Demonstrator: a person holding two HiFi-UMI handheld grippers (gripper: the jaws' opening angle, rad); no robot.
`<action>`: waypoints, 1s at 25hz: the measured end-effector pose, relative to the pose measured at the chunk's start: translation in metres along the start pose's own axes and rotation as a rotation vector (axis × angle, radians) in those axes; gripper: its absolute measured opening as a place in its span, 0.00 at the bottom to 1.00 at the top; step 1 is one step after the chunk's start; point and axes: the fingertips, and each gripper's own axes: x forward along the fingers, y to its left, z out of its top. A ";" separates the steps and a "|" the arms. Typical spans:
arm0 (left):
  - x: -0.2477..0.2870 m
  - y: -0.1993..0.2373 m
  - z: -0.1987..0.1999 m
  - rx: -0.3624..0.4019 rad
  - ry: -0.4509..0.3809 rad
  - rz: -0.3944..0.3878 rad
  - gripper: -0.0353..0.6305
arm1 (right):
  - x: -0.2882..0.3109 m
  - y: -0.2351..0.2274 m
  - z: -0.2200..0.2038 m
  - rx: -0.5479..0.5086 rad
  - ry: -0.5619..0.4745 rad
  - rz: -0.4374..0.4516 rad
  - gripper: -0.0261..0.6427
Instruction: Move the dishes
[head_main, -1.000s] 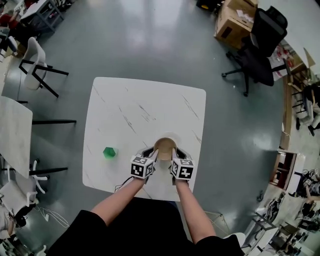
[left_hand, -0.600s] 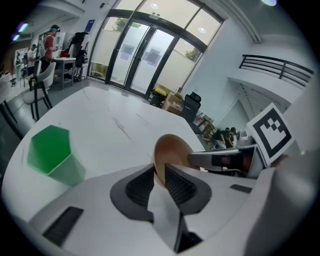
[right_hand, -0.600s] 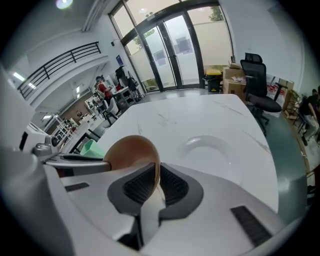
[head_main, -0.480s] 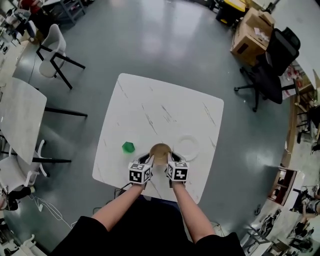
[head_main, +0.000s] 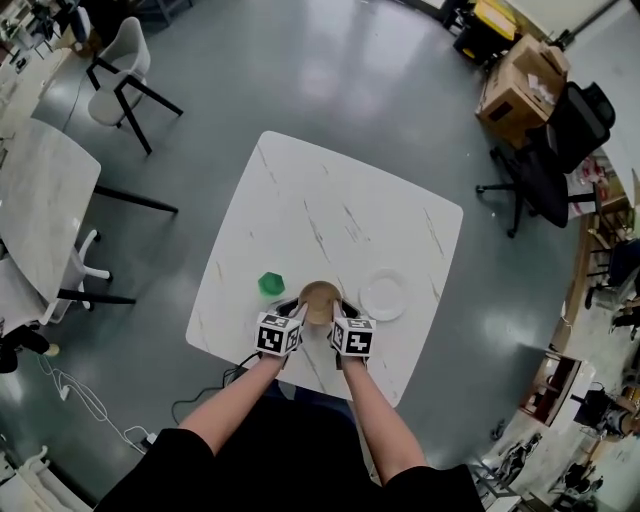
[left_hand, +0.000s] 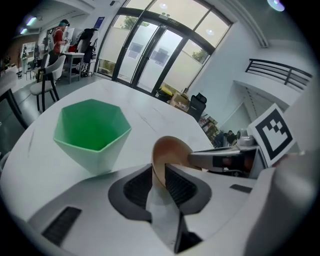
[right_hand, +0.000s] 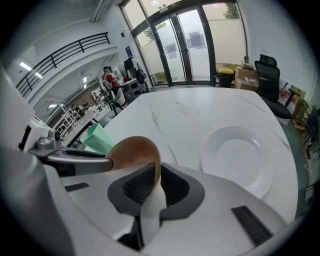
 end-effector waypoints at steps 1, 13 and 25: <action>0.001 0.000 0.000 0.004 0.001 -0.009 0.17 | 0.001 0.000 0.000 -0.001 -0.001 -0.004 0.11; -0.025 -0.001 -0.008 -0.003 0.005 -0.019 0.21 | -0.036 -0.008 0.005 0.049 -0.070 -0.028 0.17; -0.041 -0.083 0.011 0.077 -0.007 -0.081 0.21 | -0.098 -0.089 0.000 0.175 -0.139 -0.115 0.17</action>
